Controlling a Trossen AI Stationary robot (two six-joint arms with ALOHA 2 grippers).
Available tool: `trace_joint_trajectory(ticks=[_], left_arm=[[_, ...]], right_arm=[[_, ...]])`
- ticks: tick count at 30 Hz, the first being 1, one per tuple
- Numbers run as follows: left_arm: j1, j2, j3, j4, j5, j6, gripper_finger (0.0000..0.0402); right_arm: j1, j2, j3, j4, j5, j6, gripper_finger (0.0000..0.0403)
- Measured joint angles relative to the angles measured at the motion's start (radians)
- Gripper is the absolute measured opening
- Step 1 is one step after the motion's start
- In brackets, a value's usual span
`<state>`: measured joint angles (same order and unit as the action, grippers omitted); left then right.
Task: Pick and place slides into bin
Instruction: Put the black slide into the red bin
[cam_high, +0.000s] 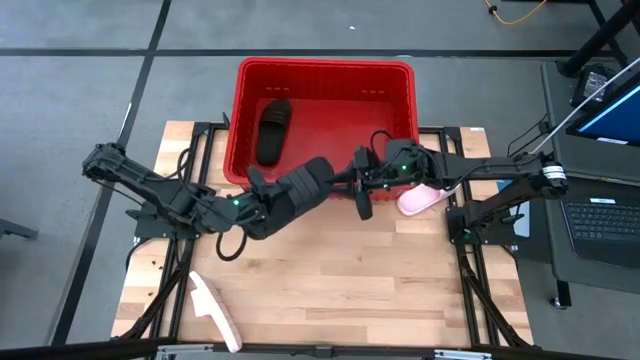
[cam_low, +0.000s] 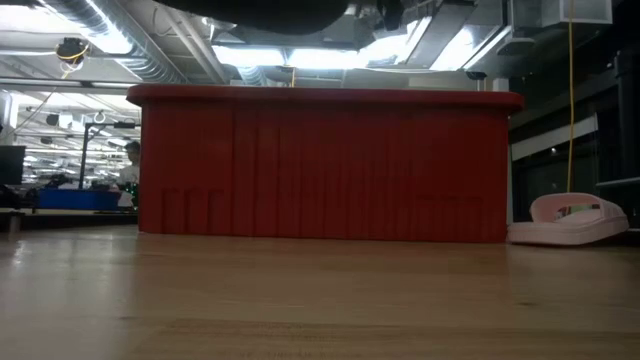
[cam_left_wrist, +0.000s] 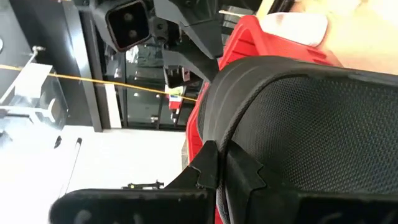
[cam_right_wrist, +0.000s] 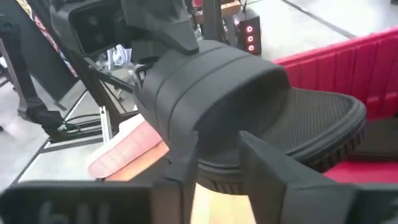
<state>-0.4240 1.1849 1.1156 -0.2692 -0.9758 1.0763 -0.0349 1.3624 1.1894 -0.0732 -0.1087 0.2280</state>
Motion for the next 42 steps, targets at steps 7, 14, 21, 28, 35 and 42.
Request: trace_joint_trajectory(ticks=[7, 14, 21, 28, 35, 42], left_arm=[[0.050, -0.007, 0.002, 0.003, -0.015, -0.062, 0.0003], [0.135, -0.007, 0.002, 0.011, 0.041, -0.096, 0.0003], [0.290, 0.000, 0.002, 0.049, 0.139, -0.123, 0.0003], [0.476, 0.018, 0.002, 0.192, 0.192, -0.055, 0.0003], [0.632, 0.131, 0.017, 0.269, 0.204, 0.001, 0.0003], [0.730, 0.295, 0.161, 0.232, 0.213, -0.052, 0.0003]], right_arm=[[0.019, 0.000, 0.102, -0.094, 0.080, -0.096, 0.0014], [0.068, 0.000, 0.249, -0.315, 0.266, -0.209, 0.0006], [0.064, -0.003, 0.309, -0.465, 0.363, -0.219, 0.0004], [-0.006, -0.029, 0.310, -0.520, 0.411, -0.211, 0.0003], [-0.143, -0.036, 0.310, -0.521, 0.431, -0.219, 0.0004], [-0.288, -0.032, 0.310, -0.524, 0.397, -0.270, 0.0003]])
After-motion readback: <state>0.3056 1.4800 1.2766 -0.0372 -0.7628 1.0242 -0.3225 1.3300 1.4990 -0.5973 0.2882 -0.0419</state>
